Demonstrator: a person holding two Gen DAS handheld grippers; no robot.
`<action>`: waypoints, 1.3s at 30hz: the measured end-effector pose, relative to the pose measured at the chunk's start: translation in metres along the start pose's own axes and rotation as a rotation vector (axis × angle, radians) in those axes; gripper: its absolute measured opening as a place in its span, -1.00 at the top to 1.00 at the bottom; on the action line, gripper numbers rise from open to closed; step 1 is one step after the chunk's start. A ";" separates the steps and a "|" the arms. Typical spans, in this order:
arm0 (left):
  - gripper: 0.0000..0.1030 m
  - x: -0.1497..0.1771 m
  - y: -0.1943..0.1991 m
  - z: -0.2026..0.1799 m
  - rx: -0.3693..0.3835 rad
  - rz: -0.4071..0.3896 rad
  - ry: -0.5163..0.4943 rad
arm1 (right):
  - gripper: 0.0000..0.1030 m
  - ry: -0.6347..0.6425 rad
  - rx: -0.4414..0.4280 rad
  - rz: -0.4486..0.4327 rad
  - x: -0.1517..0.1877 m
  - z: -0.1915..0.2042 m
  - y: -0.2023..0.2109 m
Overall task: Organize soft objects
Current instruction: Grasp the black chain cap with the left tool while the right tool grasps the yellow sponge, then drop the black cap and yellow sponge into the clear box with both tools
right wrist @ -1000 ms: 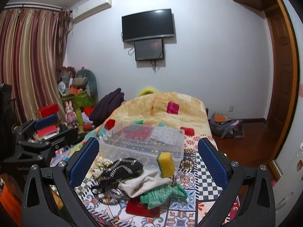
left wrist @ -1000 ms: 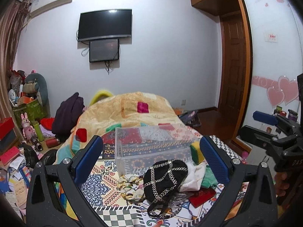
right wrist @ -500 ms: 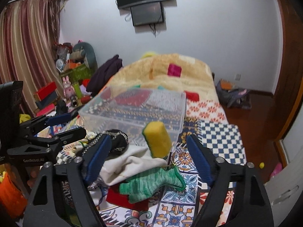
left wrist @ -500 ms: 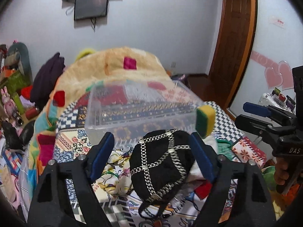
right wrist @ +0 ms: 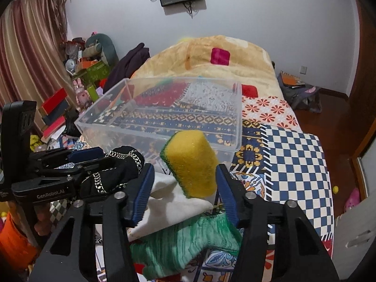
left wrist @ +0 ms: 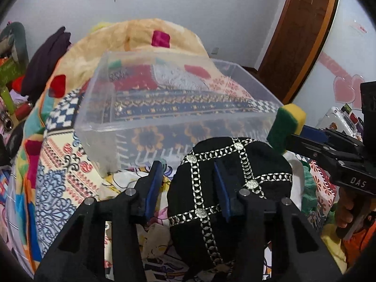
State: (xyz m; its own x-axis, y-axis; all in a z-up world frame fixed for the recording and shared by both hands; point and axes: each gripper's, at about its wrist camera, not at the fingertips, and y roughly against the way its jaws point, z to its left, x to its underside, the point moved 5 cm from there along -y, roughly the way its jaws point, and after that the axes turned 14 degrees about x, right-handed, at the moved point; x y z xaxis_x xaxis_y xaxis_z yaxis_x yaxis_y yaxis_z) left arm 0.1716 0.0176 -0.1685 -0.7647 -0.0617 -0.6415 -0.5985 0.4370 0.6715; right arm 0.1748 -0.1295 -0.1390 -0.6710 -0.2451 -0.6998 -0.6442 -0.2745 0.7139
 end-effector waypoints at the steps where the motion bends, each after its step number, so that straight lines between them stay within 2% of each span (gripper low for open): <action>1: 0.32 0.002 -0.002 0.001 0.012 0.007 0.006 | 0.24 0.002 0.003 0.003 -0.001 0.000 -0.003; 5: 0.56 0.004 -0.004 0.002 0.028 0.015 0.009 | 0.34 -0.004 0.001 0.004 -0.002 -0.002 -0.007; 11: 0.74 0.006 0.012 -0.009 0.023 -0.015 -0.020 | 0.44 -0.001 0.012 -0.026 -0.003 -0.005 0.000; 20: 0.80 -0.007 0.069 -0.030 0.022 -0.145 -0.060 | 0.45 -0.011 -0.005 -0.119 -0.018 -0.007 0.037; 28: 0.80 -0.036 0.115 -0.036 0.003 -0.269 -0.081 | 0.45 -0.010 0.001 -0.201 -0.039 -0.004 0.057; 34: 0.80 -0.072 0.127 -0.022 -0.017 -0.339 -0.050 | 0.45 -0.016 0.008 -0.228 -0.057 -0.006 0.056; 39: 0.80 -0.099 0.127 -0.007 -0.064 -0.375 -0.048 | 0.45 -0.011 0.023 -0.232 -0.072 -0.007 0.042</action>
State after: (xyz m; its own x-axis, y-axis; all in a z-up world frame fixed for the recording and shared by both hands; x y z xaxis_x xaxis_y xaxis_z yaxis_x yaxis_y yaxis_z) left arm 0.1694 0.0726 -0.0172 -0.4785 -0.1644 -0.8626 -0.8496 0.3347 0.4075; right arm 0.1984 -0.1298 -0.0584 -0.5075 -0.1681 -0.8451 -0.7897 -0.3015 0.5342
